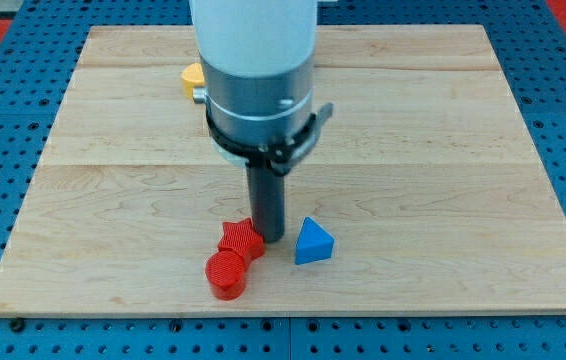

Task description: Push the red star top of the blue triangle

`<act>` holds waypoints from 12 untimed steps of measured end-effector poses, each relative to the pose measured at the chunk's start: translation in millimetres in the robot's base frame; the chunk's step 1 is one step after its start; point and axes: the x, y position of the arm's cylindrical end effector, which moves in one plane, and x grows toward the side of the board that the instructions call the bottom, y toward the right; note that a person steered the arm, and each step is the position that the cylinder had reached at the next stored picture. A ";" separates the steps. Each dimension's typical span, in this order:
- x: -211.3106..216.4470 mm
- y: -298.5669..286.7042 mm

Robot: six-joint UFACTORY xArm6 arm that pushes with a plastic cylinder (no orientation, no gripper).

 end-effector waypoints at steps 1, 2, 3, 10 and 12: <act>5.5 54.8; 6.0 107.1; 13.6 80.3; 50.4 -63.9; -2.9 -77.5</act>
